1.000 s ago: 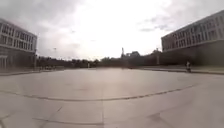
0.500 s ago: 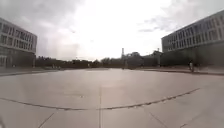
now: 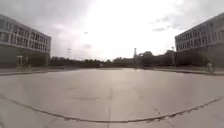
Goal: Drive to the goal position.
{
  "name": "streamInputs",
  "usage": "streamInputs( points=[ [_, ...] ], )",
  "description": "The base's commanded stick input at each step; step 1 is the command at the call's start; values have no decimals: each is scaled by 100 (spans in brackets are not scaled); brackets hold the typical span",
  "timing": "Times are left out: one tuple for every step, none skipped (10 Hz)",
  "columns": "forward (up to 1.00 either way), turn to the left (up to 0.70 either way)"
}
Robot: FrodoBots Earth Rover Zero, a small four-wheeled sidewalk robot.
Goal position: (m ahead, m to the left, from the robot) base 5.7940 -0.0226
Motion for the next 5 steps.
streamInputs(
  points=[
    [70,0],
    [70,0],
    [70,0],
    [70,0],
    [70,0]
  ],
)
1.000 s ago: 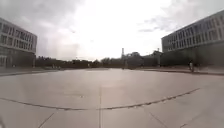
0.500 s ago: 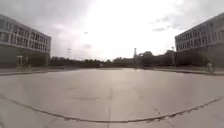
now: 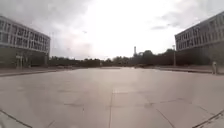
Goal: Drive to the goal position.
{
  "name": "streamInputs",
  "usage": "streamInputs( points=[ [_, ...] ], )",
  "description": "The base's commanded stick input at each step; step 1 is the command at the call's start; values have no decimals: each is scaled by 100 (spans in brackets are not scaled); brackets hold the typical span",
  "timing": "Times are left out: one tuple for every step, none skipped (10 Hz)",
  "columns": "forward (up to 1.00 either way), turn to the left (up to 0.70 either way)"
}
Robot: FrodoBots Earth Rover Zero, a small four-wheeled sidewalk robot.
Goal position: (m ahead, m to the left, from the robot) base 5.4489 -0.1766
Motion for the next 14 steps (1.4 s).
streamInputs(
  points=[
    [70,0],
    [70,0],
    [70,0],
    [70,0],
    [70,0],
    [70,0],
    [70,0],
    [70,0],
    [70,0],
    [70,0],
    [70,0],
    [70,0],
    [70,0],
    [70,0]
  ],
)
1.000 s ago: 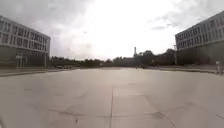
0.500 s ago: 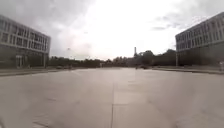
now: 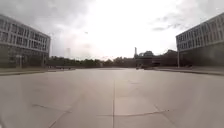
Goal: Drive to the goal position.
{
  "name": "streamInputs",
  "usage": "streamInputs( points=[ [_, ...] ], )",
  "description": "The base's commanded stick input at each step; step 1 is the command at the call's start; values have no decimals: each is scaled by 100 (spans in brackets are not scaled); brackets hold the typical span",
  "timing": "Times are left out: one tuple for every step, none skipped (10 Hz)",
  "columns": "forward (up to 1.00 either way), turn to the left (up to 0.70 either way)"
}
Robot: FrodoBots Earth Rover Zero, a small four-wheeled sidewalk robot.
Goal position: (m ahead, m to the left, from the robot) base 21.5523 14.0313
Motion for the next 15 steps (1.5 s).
streamInputs(
  points=[
    [70,0],
    [70,0],
    [70,0],
    [70,0],
    [70,0],
    [70,0],
    [70,0],
    [70,0],
    [70,0],
    [70,0],
    [70,0],
    [70,0],
    [70,0],
    [70,0],
    [70,0]
  ],
)
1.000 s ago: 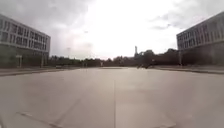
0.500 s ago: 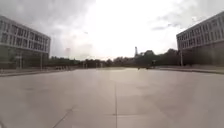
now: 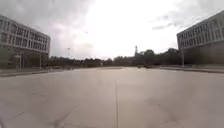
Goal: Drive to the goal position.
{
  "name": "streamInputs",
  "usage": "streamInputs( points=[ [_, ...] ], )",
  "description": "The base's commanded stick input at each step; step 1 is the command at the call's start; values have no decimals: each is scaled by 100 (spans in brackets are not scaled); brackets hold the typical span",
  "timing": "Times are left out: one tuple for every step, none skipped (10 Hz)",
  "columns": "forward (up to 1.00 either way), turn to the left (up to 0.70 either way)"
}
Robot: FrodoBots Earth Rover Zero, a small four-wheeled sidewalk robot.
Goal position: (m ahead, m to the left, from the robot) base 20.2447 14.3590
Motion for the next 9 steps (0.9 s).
streamInputs(
  points=[
    [70,0],
    [70,0],
    [70,0],
    [70,0],
    [70,0],
    [70,0],
    [70,0],
    [70,0],
    [70,0]
  ],
)
